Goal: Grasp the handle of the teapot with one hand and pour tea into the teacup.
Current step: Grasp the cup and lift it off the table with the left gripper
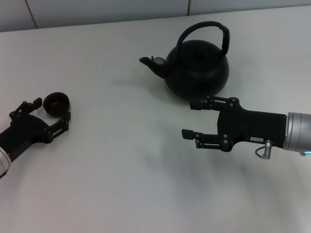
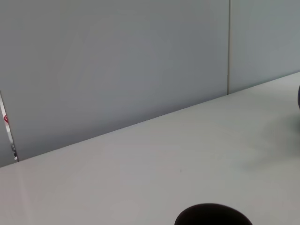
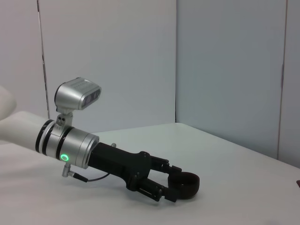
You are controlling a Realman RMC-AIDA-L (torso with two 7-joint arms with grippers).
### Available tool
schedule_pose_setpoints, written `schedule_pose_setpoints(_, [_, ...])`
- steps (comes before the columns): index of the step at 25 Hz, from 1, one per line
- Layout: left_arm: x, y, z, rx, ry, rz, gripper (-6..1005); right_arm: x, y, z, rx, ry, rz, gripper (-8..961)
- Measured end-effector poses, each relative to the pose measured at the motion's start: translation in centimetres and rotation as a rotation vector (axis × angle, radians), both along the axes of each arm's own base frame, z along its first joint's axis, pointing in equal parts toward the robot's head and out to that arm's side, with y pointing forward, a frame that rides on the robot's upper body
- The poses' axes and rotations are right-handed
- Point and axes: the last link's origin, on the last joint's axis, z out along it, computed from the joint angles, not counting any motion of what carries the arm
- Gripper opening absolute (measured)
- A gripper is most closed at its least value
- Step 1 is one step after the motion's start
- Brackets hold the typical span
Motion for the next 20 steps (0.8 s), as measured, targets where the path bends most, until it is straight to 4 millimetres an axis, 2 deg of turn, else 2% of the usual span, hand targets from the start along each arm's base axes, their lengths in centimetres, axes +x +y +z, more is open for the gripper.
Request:
schedule_pose_setpoints(19, [0.66,0.97,-0.29,-0.008,0.011,-0.006,827,0.25,-0.03,0.2,0.022,-0.007,0.005,738])
schedule_pose_setpoints(20, [0.66,1.0,-0.26,-0.006,0.01,-0.005,803,0.25,-0.03,0.2,0.022,-0.007,0.005,737])
